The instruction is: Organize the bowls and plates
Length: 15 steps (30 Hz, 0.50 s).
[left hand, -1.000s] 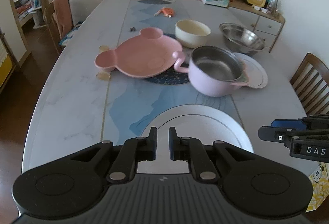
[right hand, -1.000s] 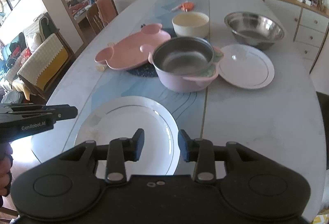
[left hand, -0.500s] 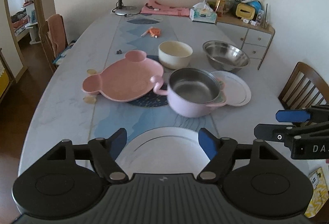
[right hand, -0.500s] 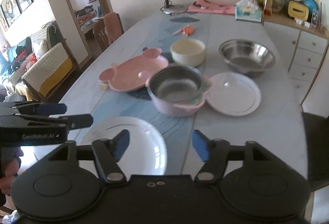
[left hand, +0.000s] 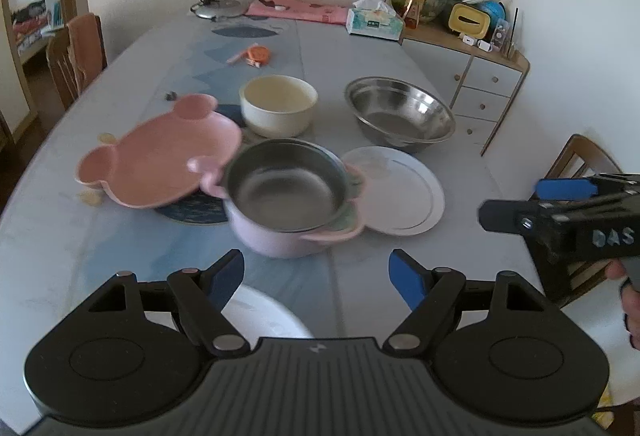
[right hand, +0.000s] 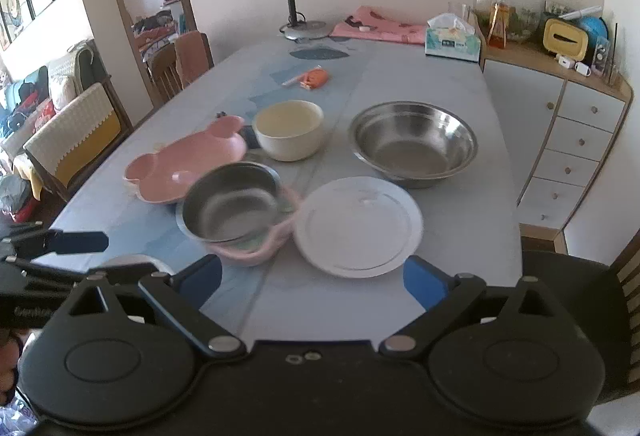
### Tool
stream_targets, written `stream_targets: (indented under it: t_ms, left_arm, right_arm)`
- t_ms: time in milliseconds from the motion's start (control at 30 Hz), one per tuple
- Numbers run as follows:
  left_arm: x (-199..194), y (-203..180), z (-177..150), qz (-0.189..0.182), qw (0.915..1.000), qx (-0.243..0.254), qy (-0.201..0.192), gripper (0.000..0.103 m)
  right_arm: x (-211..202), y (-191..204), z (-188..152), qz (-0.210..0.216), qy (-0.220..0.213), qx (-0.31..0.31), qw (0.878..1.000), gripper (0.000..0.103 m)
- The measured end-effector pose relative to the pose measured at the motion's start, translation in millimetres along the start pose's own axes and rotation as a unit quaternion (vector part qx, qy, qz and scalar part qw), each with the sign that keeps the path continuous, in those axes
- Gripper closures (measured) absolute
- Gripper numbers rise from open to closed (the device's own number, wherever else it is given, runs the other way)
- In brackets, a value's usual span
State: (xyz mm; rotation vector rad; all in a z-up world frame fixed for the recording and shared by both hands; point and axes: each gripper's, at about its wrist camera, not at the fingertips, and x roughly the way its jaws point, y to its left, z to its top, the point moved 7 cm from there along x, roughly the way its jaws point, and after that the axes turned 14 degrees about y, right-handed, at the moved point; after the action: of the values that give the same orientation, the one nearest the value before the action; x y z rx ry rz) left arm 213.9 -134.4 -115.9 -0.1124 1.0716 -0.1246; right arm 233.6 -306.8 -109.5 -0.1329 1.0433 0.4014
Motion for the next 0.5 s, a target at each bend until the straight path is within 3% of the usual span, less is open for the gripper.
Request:
stream_targets:
  t_ms: [200,500]
  left_arm:
    - [40.0,-35.6,9.6,0.005,0.9995,-0.025,0.020,0.024]
    - [96.7,-48.7,23.2,0.000,0.9892,-0.136,0.057,0.024]
  right_arm:
    - [31.2,-53.3,21.2,0.011,0.027,0.004,1.000,0.005]
    - [89.2,-95.6,52.0,0.028,0.071,-0.021,0.997,0.011]
